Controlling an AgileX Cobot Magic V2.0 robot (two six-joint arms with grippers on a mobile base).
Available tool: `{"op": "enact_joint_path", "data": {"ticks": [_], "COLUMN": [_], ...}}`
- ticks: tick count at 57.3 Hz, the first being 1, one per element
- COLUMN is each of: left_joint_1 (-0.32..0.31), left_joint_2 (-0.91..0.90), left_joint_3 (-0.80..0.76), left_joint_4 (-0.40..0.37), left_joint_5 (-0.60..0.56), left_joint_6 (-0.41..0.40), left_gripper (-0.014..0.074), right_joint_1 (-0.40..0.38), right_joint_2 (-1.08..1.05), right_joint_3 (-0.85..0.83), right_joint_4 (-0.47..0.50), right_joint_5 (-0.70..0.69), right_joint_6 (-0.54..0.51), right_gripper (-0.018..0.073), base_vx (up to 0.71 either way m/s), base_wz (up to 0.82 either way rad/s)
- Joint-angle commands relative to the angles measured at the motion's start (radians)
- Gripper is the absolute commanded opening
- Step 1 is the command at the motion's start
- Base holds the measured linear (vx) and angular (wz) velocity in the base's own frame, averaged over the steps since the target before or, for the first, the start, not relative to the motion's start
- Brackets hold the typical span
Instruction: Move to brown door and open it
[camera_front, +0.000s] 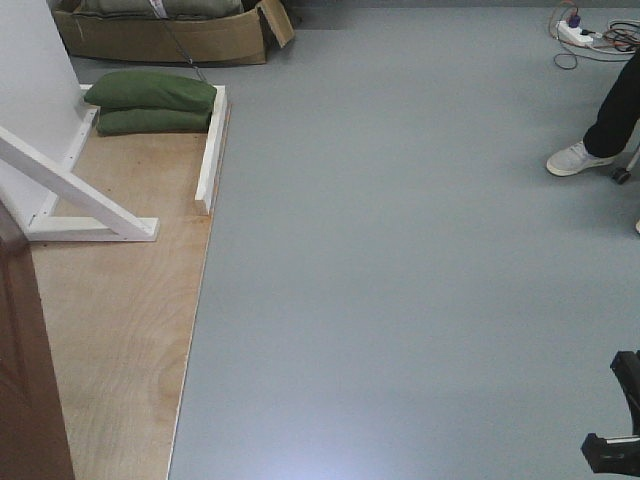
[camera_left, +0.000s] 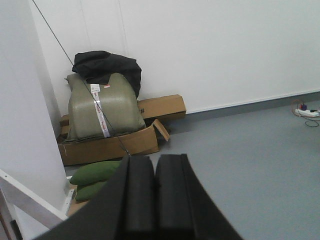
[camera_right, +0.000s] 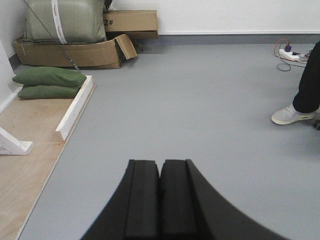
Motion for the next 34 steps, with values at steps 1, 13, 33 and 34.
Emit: {"op": "enact_joint_path", "data": {"ticks": [1,13,33,34], "left_joint_1": [0.001,0.001,0.001,0.001], "left_joint_2": [-0.013,-0.013,-0.013,-0.013], "left_joint_3": [-0.02,-0.02,-0.02,-0.02], "left_joint_4": [-0.01,-0.01,-0.01,-0.01], "left_joint_5": [-0.083,-0.083,-0.083,-0.083], "left_joint_6": [-0.002,-0.002,-0.002,-0.002], "left_gripper": [0.0036,0.0036,0.0036,0.0036], "right_joint_1": [0.0,0.0,0.0,0.0], "right_joint_2": [-0.006,-0.006,-0.006,-0.006], "right_joint_3": [0.004,0.004,0.004,0.004], "right_joint_4": [-0.003,-0.003,-0.003,-0.003], "right_joint_5": [-0.077,-0.077,-0.077,-0.077], "right_joint_6": [-0.006,-0.006,-0.006,-0.006], "right_gripper": [0.0,0.0,0.0,0.0], "base_vx": [0.2,0.17,0.09,0.05], "base_wz": [-0.01,0.0,0.01,0.01]}}
